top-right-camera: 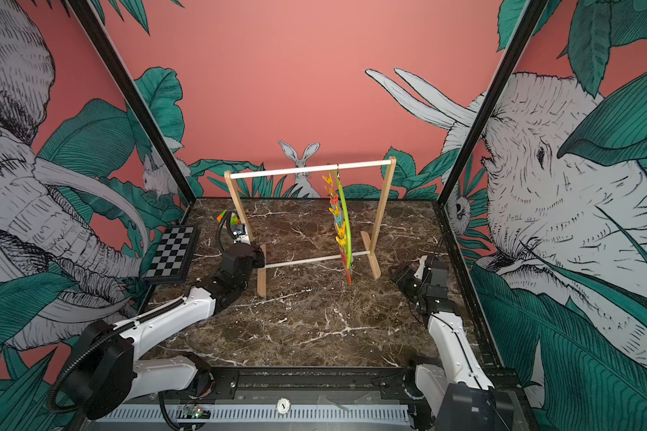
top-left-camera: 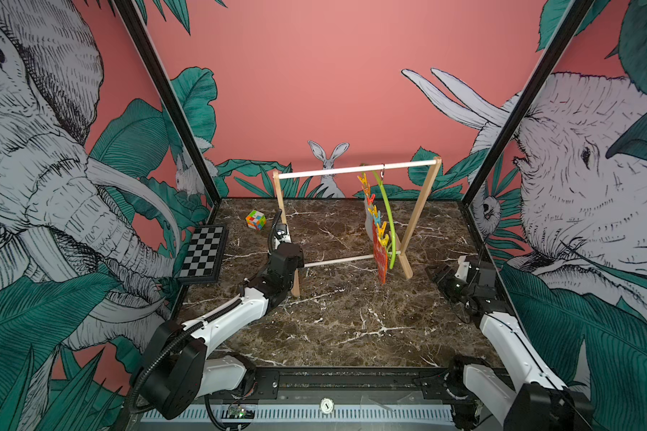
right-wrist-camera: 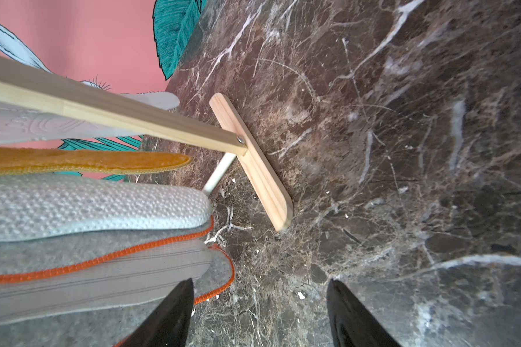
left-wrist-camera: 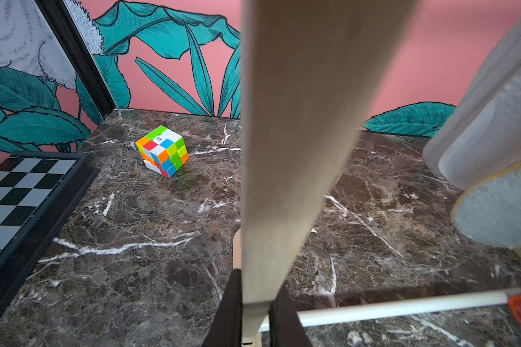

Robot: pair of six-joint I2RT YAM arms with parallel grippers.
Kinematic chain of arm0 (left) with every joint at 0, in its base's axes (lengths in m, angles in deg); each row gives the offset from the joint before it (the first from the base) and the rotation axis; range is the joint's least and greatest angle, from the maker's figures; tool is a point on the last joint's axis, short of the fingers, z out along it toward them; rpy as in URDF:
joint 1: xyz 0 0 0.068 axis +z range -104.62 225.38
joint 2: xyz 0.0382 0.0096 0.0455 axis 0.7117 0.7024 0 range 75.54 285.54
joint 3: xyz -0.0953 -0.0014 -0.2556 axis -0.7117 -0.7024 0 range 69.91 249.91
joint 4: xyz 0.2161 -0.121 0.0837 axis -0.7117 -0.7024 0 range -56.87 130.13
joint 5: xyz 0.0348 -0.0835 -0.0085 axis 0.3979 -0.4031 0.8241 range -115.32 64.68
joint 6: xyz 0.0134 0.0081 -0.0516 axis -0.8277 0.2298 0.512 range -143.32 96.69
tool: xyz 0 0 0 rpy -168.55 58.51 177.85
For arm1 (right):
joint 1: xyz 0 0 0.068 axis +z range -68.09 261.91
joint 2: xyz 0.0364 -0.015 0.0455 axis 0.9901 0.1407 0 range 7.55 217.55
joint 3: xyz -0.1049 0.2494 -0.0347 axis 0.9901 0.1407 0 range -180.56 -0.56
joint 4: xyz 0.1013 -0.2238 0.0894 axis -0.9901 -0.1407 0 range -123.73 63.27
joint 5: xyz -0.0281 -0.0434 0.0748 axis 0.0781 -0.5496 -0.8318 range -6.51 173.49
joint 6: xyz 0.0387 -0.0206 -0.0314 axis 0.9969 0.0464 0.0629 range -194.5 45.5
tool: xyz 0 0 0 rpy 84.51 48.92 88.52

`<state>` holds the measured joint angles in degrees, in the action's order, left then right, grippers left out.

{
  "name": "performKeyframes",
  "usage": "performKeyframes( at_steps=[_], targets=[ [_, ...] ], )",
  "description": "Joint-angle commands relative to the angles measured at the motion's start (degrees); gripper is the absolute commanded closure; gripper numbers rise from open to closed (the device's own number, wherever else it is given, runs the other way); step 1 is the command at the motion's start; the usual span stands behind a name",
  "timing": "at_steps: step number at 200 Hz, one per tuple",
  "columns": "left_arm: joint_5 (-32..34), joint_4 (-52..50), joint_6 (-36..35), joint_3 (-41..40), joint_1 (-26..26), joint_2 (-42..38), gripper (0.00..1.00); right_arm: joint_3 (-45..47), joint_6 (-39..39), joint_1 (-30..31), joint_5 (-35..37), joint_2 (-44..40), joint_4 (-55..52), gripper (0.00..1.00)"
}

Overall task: Take the shoe insoles off the hanger
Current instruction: Move the clothesline to the center of the board.

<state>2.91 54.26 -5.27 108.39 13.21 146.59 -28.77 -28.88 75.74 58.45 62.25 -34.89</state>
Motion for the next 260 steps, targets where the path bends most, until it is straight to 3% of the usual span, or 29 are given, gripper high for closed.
performKeyframes(
  at_steps=[1,55,108,159,195,204,219,230,243,260],
  targets=[
    [-8.79,-1.60,-1.16,1.48,1.97,-2.36,1.00,-2.19,-0.92,1.89,0.87,-0.17,1.25,0.30],
    [-23.64,-3.78,-3.85,3.03,8.89,-0.75,1.00,-4.35,-1.53,6.40,3.53,-0.30,0.23,0.31],
    [-29.86,-4.61,-6.61,5.53,10.19,1.69,1.00,-5.78,-2.85,8.21,4.19,-1.26,-0.80,0.31],
    [-30.44,-3.49,-3.63,6.08,10.19,3.68,1.00,-7.25,-4.53,8.91,4.37,-0.88,-1.83,0.30],
    [-27.13,-4.25,-2.15,5.26,10.19,3.08,1.00,-8.34,-5.54,8.93,4.33,1.67,-1.09,0.30],
    [-26.22,-4.80,-1.92,5.11,10.24,2.67,0.91,-8.78,-5.68,8.90,4.11,2.62,-0.72,0.30],
    [-24.81,-5.46,-1.70,4.70,10.20,1.66,0.65,-9.45,-6.05,8.96,3.64,4.10,-0.19,0.30],
    [-24.50,-5.62,-1.89,4.40,10.22,0.80,0.52,-9.91,-6.29,8.92,3.59,4.93,0.12,0.30],
    [-23.94,-6.18,-1.87,4.07,10.25,-0.35,0.40,-10.55,-6.76,8.98,3.61,5.77,0.30,0.31],
    [-23.28,-7.21,-1.95,3.73,10.20,-2.11,0.31,-11.51,-7.26,8.97,3.72,7.12,0.42,0.31]
  ],
)
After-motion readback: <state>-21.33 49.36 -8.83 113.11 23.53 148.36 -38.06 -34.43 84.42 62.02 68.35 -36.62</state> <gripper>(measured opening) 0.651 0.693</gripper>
